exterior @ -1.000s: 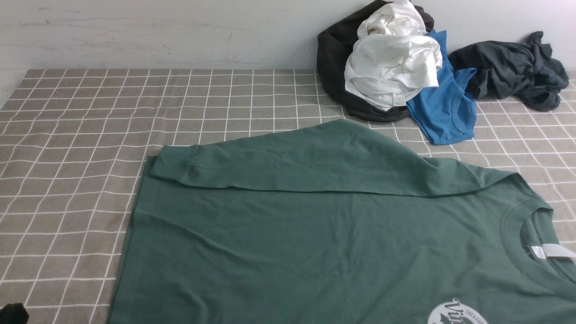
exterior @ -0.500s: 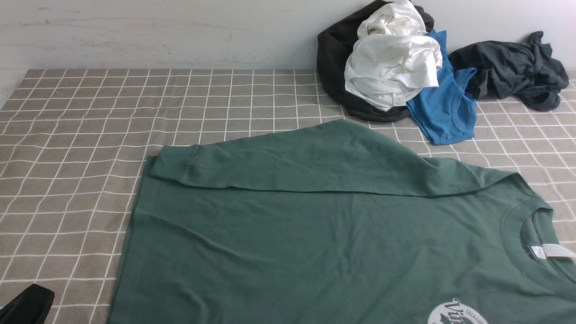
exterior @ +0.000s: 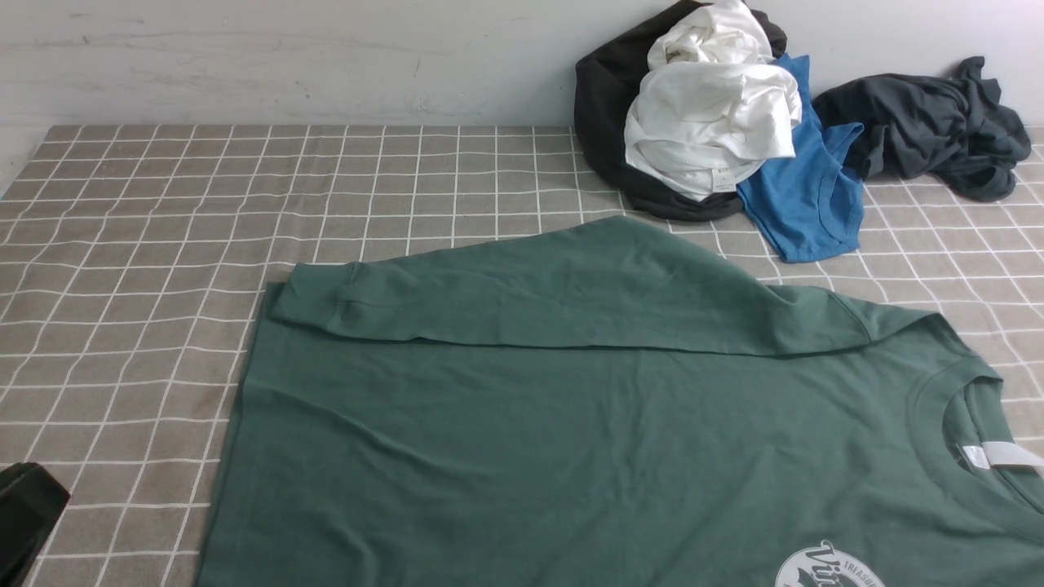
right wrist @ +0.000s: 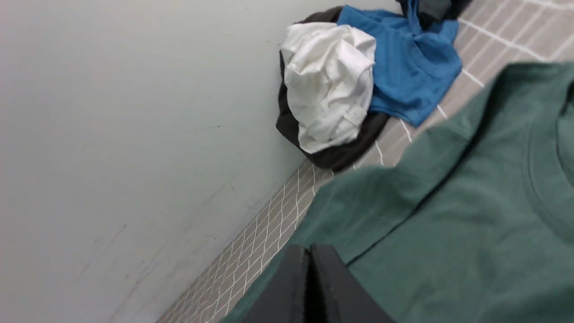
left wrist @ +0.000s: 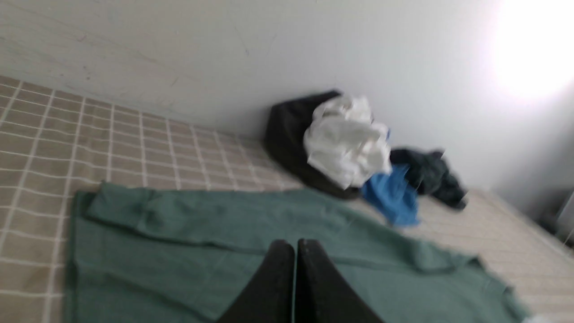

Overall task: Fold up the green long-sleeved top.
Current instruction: Use the left arm to clamp the cuff closest to it

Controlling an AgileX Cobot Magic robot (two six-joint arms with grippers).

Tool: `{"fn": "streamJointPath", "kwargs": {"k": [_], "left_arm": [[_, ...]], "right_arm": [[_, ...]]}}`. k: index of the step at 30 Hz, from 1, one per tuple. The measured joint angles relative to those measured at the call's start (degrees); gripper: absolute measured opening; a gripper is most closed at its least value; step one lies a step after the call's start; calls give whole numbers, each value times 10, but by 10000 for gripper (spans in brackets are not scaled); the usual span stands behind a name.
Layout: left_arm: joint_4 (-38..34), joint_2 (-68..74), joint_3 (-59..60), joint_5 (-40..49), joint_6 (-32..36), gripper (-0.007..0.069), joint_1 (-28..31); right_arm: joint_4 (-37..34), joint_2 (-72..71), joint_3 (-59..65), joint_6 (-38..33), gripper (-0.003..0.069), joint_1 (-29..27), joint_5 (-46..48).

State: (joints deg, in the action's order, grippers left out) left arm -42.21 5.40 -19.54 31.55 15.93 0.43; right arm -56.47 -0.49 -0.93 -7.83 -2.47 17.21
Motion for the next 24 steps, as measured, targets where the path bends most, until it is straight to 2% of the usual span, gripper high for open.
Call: {"fn": "streamJointPath", "kwargs": {"k": [3,6,8,10,13,16,17,20,24], "left_arm": [[103,114,-66,112,10,-7,0],[211,225,-138,235,11,-7,0],[266,293,-176,294,11,-7,-3],[323,358,-213,345,9,-5,-34],[343,417,-227,369,9,18,-120],[345,457,-221,376,11,69,-203],[345,463,-221,376,11,74,-208],[344,520,-198,367,11,187,-277],[344,575,-165,323,9,347,-302]], "right_arm": [[15,40,-58,-93,-7,0,1],[64,115,-132,-184,-7,0,44],[105,187,-194,-223,-7,0,105],[160,264,-272,-249,-7,1,192],[203,372,-358,-249,-7,25,316],[215,453,-399,-248,-7,72,399],[216,458,-401,-248,-7,76,399],[234,526,-420,-249,-7,148,475],[263,559,-422,-249,-7,213,529]]}}
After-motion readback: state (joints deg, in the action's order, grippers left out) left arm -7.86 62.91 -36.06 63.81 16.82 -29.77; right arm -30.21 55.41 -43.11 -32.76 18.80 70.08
